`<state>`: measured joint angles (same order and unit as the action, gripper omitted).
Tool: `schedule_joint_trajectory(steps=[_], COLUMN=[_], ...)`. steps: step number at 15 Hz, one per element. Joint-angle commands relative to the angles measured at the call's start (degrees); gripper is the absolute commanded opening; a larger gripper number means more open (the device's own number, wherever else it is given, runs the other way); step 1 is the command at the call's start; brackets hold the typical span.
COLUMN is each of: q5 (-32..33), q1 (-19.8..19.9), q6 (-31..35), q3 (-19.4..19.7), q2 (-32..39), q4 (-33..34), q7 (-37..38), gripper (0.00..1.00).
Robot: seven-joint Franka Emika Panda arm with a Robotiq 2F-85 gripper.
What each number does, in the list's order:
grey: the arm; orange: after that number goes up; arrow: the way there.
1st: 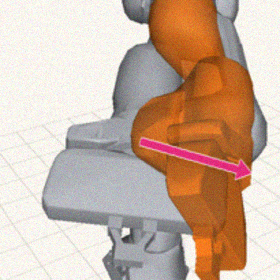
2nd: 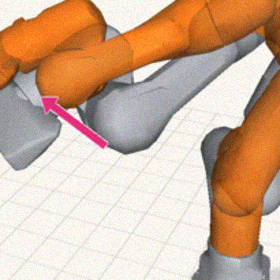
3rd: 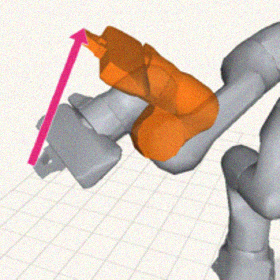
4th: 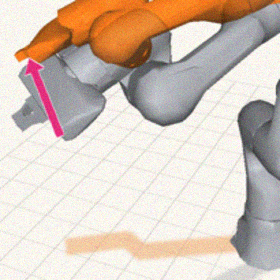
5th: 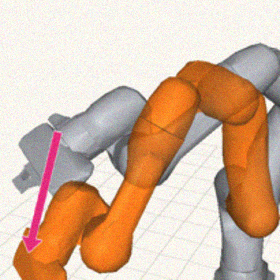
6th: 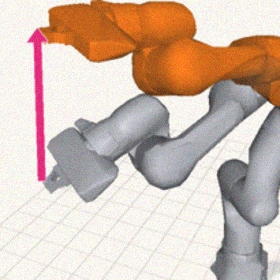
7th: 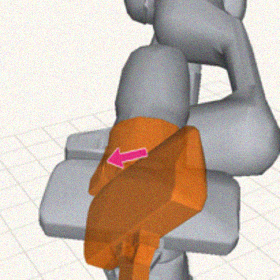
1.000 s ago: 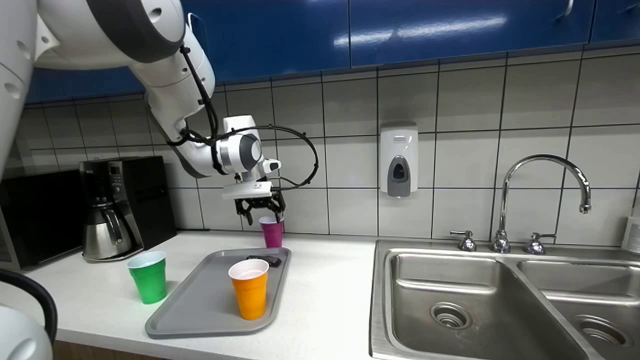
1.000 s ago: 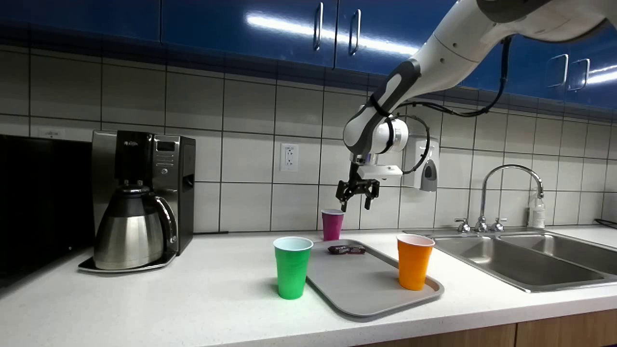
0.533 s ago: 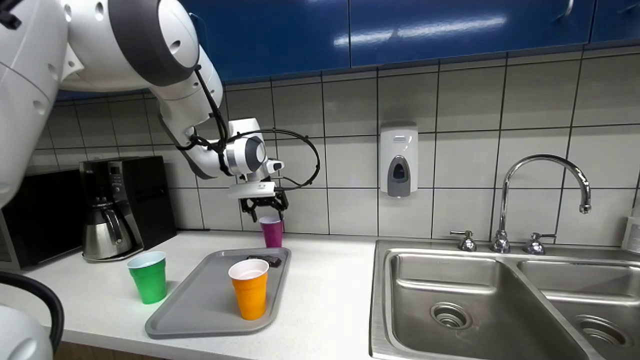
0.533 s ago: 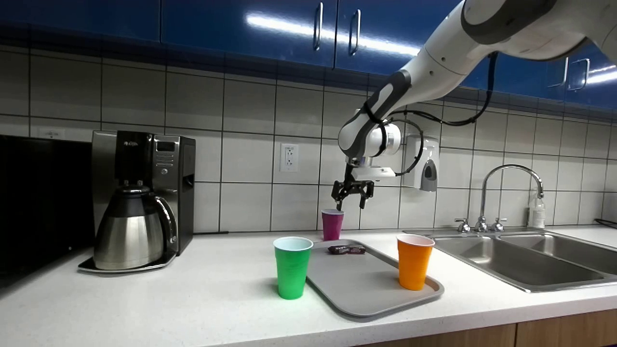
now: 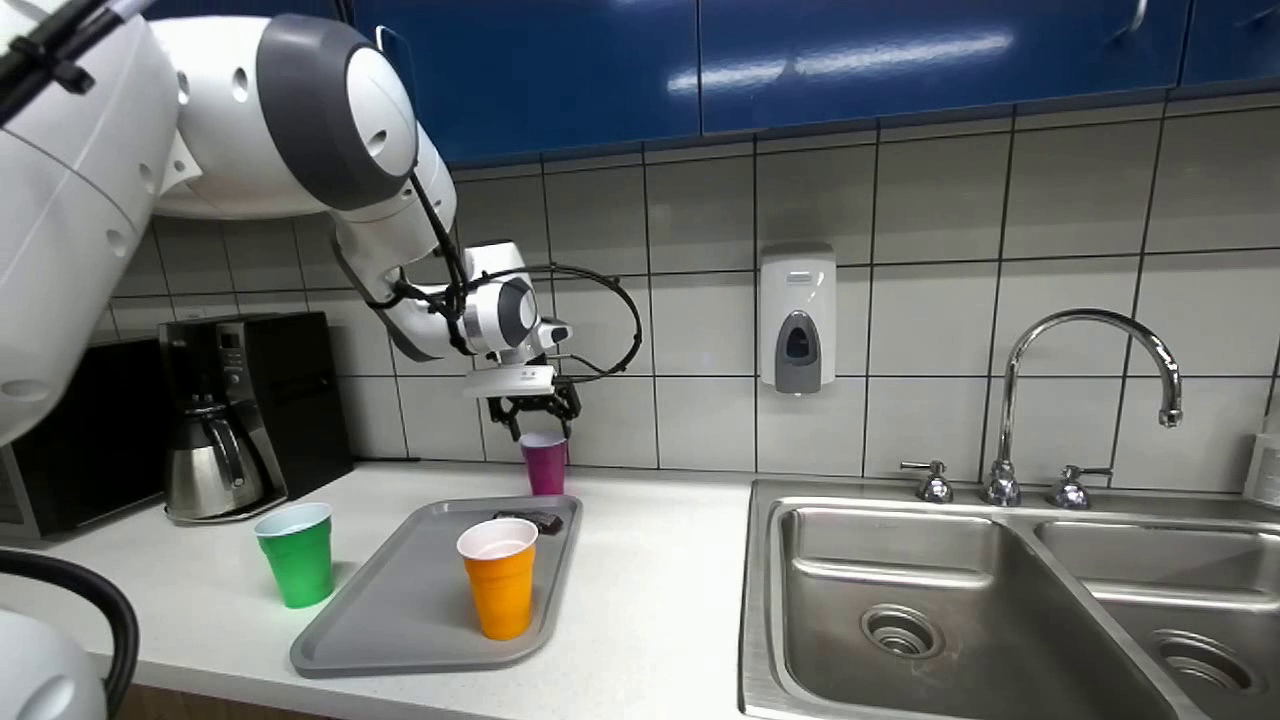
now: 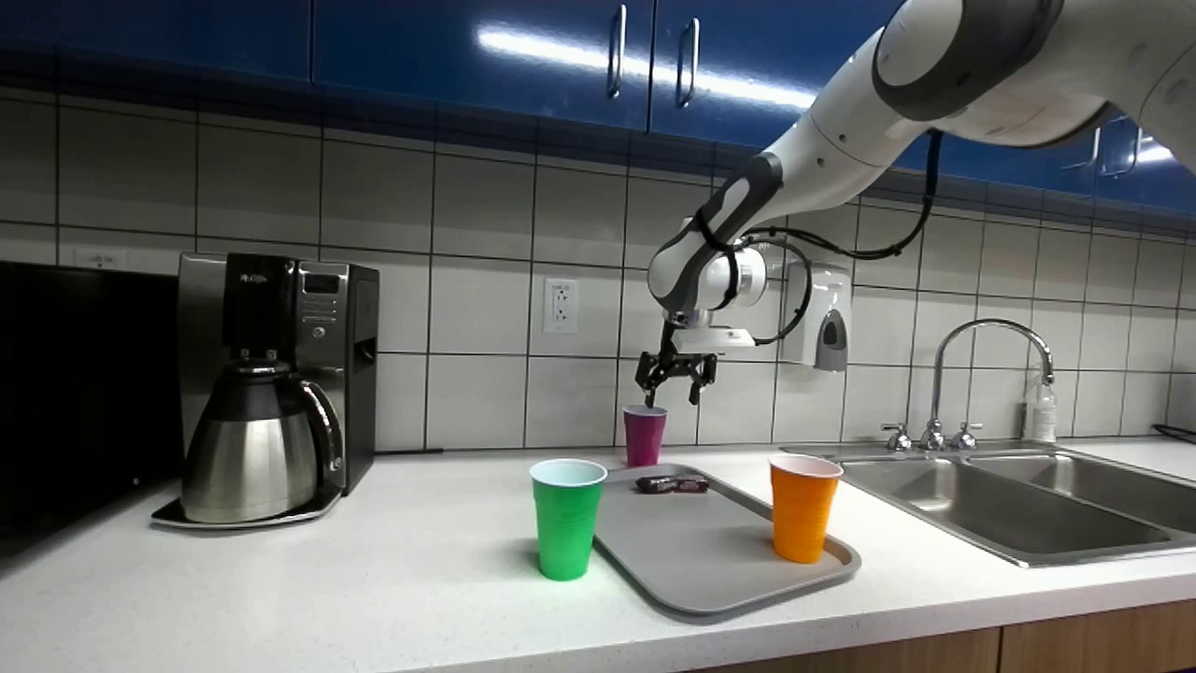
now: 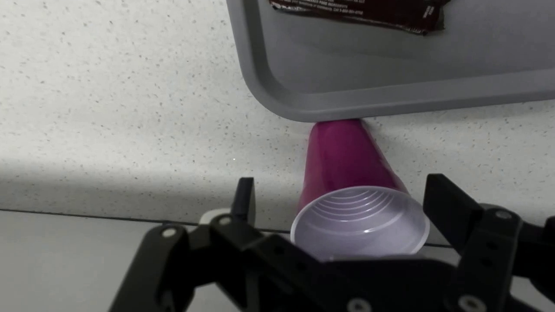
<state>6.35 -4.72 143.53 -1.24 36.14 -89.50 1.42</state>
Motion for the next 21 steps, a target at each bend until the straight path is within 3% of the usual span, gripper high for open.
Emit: schedule_joint_trajectory(steps=[1,21], q5=[-0.64,-1.23], q1=[-0.78,-0.96], q6=[-1.37,-1.09], q3=[1.01,2.76], q2=[3.12,9.44], q4=[4.78,13.15], q7=[2.39,6.3], gripper=[1.0,1.0])
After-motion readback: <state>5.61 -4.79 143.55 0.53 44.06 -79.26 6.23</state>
